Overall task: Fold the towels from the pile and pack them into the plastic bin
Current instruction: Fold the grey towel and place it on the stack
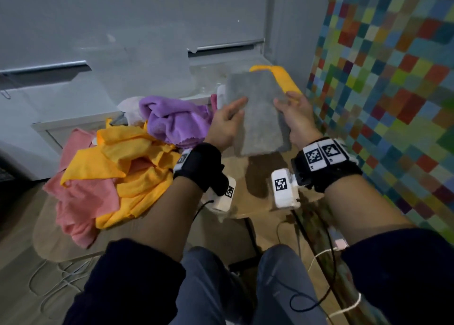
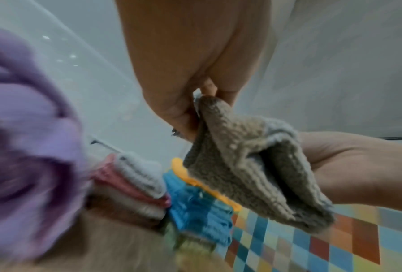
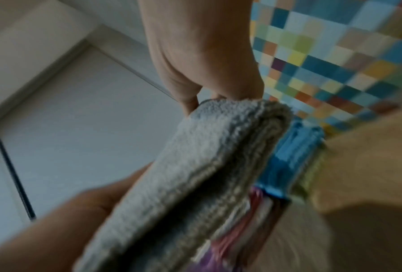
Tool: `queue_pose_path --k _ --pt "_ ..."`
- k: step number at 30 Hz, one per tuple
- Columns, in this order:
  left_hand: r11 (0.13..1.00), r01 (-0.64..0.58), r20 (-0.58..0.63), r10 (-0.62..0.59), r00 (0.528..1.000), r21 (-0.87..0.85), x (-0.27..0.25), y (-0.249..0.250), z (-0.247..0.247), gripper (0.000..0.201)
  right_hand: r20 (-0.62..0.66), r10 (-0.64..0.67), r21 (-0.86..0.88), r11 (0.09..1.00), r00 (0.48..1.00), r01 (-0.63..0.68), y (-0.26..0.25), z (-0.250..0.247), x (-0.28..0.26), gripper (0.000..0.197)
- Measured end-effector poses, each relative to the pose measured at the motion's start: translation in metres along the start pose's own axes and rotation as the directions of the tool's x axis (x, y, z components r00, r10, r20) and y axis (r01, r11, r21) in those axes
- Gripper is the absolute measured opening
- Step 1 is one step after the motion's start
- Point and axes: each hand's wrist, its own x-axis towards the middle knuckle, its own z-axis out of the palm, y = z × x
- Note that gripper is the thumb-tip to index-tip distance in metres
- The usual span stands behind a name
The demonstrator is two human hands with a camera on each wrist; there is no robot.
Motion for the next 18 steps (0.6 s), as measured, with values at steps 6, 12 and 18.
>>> queue_pose_path --k 6,12,18 --pt "0.998 0.004 -0.01 -0.005 1.0 -0.064 0.093 0.03 0.029 0.049 0.036 -0.209 -0.119 0.97 0.977 0.212 -0.056 0.003 0.078 0.039" --pt "0.994 0.007 -0.11 -0.018 0.994 -0.108 0.159 0.013 0.052 0.043 0.009 -0.344 -0.373 0.87 0.939 0.322 -0.061 0.007 0.154 0.033" --pt "0.94 0.316 -0.019 -0.321 0.947 -0.13 0.167 -0.034 0.074 0.047 0.088 -0.183 -0.691 0.697 0.979 0.192 -0.006 -0.012 0.194 0.036"
